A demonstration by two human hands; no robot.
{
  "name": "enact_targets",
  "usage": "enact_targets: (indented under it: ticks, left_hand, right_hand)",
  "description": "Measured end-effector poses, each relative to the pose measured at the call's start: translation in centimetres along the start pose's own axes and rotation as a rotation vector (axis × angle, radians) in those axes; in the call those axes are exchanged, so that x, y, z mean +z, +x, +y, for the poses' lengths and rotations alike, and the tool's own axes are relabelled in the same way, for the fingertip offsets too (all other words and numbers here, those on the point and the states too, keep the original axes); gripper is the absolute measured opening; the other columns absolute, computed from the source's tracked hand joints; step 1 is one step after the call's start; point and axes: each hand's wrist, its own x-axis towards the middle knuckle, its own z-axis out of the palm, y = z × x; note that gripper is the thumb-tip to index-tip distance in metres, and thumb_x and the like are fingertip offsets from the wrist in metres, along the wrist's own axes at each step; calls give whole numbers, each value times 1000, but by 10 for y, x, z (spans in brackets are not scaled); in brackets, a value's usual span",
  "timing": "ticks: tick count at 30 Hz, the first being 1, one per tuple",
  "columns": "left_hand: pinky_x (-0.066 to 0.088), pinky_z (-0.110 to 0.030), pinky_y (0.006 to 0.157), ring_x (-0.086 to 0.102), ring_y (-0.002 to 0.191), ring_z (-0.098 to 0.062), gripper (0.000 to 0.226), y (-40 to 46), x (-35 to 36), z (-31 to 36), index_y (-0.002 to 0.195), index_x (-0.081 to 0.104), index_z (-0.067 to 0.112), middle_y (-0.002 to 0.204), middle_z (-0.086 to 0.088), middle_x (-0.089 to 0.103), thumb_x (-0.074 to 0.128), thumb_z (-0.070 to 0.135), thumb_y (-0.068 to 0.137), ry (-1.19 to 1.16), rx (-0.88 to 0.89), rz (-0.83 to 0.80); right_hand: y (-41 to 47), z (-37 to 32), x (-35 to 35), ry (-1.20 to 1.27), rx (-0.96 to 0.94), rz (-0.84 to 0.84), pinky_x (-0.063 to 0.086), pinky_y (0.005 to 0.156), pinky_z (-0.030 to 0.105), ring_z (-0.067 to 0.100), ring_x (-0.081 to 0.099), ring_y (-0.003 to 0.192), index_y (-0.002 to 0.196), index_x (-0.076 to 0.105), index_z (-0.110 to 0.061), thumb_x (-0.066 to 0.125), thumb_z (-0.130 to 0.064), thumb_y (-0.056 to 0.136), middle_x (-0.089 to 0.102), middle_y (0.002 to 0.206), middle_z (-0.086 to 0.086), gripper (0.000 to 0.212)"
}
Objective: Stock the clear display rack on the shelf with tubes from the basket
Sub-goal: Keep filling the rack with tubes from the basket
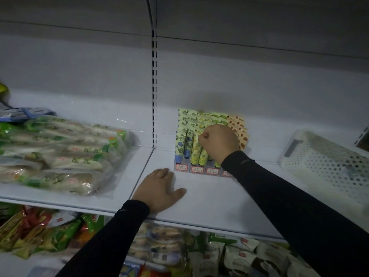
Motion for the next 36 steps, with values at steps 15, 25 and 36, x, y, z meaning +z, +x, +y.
enact_targets:
  ticks: [15,25,36]
  left_hand:
    - [38,-34,101,48,117,-21,74,2,2,0,103,57,14,117,-1,57,26,75,76,-3,11,8]
    - [37,-32,101,47,116,-19,70,1,2,1,101,57,16,117,1,57,27,75,77,-8,5,12]
    - [30,-29,105,42,126,-19,63,-2,-4,6,119,57,12,132,-3,53,42,66,89,-16,-26,-2]
  right_hand:
    - [9,2,1,11,40,-23,38,50,25,18,41,52,53,44,-16,56,-20,87,41,55,2,37]
    - [8,2,1,-4,41,-23,48,57,28,20,47,53,53,47,-17,57,-22,88,45,54,1,37]
    - [13,1,-1,-13,9,-66,43,52,25,15,42,48,51,42,-19,57,-24,90,41,50,-3,41]
